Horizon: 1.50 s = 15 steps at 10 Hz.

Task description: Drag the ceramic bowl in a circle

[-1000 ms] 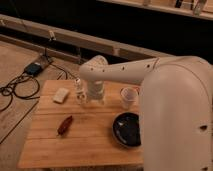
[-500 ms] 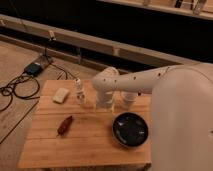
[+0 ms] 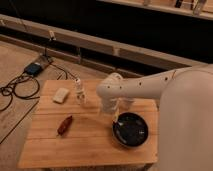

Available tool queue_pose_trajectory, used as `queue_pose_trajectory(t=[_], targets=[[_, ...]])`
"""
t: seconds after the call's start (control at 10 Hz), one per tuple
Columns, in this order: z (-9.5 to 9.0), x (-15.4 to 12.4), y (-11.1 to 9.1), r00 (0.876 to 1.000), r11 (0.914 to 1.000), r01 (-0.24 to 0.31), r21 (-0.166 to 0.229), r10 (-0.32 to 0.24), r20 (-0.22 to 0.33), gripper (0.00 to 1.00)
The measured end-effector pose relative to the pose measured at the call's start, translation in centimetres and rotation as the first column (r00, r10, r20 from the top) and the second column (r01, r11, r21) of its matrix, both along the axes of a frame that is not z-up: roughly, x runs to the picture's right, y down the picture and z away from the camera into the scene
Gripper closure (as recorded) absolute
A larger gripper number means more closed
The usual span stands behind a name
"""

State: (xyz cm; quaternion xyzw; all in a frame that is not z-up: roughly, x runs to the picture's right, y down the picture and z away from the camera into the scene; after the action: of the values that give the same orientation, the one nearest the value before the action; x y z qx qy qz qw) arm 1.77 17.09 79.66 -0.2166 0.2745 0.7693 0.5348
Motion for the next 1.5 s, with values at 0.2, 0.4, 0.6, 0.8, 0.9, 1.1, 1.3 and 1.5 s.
queue_pose_trajectory(t=[0.2,0.4,0.6,0.8,0.9,1.1,1.3,1.5], targets=[[-0.1,0.6,0.9,1.000,0.9998,-0.018,-0.003,0.018,-0.022,0.35],[0.3,0.9,1.6,0.999,0.9994,-0.034,0.001,0.034,-0.039,0.35],[1.0,1.4,1.8,0.997,0.9988,-0.048,0.015,0.048,-0.056,0.35],[1.0,1.4,1.8,0.997,0.9987,-0.049,0.017,0.050,-0.057,0.35],[1.0,1.3,1.7,0.997,0.9987,-0.049,0.017,0.050,-0.056,0.35],[1.0,1.4,1.8,0.997,0.9987,-0.049,0.016,0.050,-0.057,0.35],[1.0,1.3,1.8,0.997,0.9987,-0.049,0.015,0.050,-0.057,0.35],[1.0,1.4,1.8,0.997,0.9987,-0.049,0.015,0.050,-0.057,0.35]])
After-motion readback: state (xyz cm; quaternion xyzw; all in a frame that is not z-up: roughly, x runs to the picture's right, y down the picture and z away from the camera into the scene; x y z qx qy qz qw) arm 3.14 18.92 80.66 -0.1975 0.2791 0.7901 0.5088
